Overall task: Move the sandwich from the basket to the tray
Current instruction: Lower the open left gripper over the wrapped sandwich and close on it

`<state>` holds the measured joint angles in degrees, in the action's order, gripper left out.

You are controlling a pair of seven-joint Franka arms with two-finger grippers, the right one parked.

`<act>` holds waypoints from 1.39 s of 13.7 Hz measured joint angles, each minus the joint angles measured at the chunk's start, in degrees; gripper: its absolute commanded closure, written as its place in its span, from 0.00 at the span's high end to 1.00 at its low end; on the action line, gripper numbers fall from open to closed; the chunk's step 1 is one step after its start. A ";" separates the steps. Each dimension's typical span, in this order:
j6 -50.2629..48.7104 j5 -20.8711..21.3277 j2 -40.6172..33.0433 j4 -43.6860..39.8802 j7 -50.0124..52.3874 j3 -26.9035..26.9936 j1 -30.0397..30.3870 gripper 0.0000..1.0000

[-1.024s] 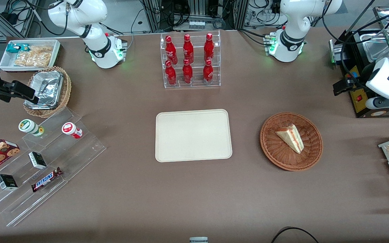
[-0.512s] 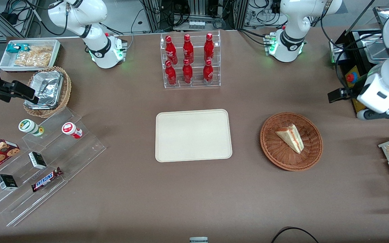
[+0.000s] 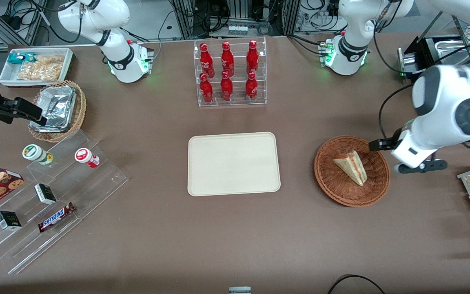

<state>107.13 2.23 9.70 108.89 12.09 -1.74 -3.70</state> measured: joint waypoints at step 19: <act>26.99 0.00 3.33 16.27 40.03 -0.02 -3.58 1.00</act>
<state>134.12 2.22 13.02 125.16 52.12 -1.76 -7.28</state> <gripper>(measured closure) 0.000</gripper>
